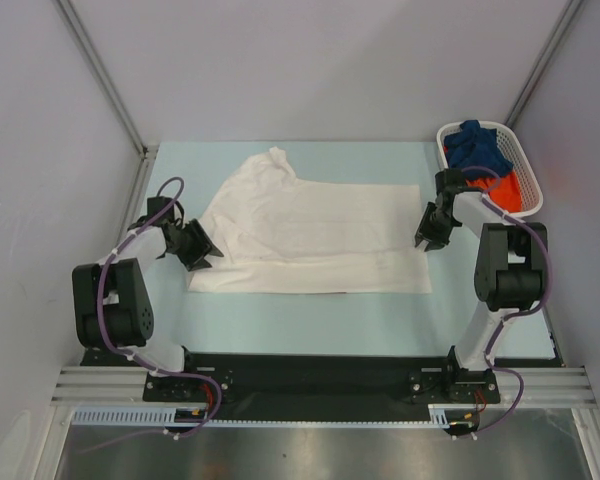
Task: Fold and stack the t-shirts
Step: Fold the tshirt
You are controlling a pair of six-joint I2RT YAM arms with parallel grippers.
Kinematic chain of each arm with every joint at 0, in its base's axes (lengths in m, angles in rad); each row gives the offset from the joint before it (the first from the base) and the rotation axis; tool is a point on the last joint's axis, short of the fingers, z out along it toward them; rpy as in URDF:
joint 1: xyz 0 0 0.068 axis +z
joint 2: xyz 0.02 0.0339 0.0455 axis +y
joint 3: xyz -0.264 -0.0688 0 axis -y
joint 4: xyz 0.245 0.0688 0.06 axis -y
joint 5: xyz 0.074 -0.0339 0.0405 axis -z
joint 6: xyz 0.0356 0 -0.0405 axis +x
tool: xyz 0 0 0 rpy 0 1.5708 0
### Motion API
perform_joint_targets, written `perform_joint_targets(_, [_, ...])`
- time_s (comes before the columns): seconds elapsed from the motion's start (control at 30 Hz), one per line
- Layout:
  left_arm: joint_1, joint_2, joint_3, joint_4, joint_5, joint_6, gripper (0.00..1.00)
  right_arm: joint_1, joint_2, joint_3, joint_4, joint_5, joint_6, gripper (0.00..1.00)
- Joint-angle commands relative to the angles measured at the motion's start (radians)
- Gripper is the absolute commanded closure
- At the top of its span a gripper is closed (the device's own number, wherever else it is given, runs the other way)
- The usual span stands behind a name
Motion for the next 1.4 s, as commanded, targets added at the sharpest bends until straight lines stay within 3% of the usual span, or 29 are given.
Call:
perform_joint_targets(0.0, [0.003,0.005,0.006,0.021,0.007,0.005,0.49,0.022,0.017,0.022,0.026,-0.015,0.0,0.64])
perform_joint_targets(0.3, [0.003,0.015,0.005,0.004,-0.038,-0.001,0.5,0.026,0.039,0.022,0.021,0.028,0.002,0.71])
perform_joint_targets(0.73, [0.003,0.089,0.005,0.002,-0.076,0.025,0.56,0.032,-0.044,0.023,-0.022,0.126,0.008,0.99])
perform_joint_targets(0.97, [0.003,0.081,0.0,0.01,-0.082,0.022,0.56,0.034,-0.078,0.02,-0.04,0.133,0.034,1.0])
perform_joint_targets(1.27, [0.003,0.017,0.032,-0.019,-0.111,0.045,0.55,0.034,0.049,0.036,0.0,0.17,0.03,1.0])
perform_joint_targets(1.37, [0.001,-0.049,0.054,-0.054,-0.145,0.057,0.53,0.034,0.066,0.054,-0.014,0.183,0.022,0.87])
